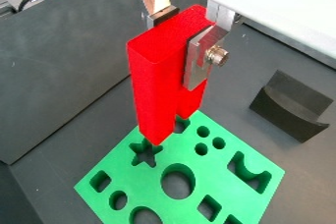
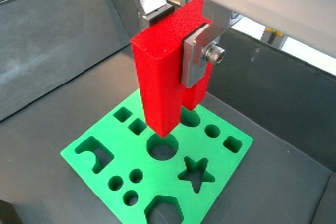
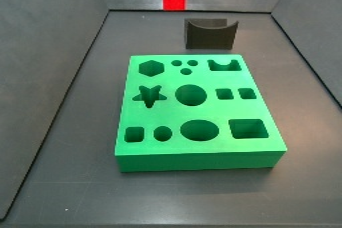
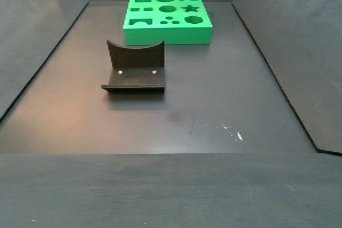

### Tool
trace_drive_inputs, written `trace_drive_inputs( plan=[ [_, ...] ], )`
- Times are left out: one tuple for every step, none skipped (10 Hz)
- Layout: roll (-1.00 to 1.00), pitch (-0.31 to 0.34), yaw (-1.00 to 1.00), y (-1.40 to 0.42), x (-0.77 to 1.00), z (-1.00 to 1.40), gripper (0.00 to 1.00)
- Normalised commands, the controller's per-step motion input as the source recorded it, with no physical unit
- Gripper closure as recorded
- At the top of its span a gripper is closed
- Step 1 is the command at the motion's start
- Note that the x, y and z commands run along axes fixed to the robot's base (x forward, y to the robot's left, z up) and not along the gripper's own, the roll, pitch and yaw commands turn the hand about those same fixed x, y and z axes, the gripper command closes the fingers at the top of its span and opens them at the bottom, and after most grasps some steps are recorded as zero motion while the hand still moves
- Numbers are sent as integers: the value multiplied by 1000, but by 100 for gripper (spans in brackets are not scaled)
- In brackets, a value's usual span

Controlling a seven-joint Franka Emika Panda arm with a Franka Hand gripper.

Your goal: Insert the double-square object.

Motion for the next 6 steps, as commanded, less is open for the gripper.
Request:
trace_drive_inputs(
  plan=[
    [-3,-157,-23,-89,1000,-640,100],
    [-11,-163,-17,-83,1000,-634,100],
    [-10,-160,-14,-83,1000,-634,100],
    [0,-111,-9,-83,1000,-620,100],
    [47,-81,0,-71,1000,-414,100],
    [180,-33,0,-31,1000,-260,100]
  ],
)
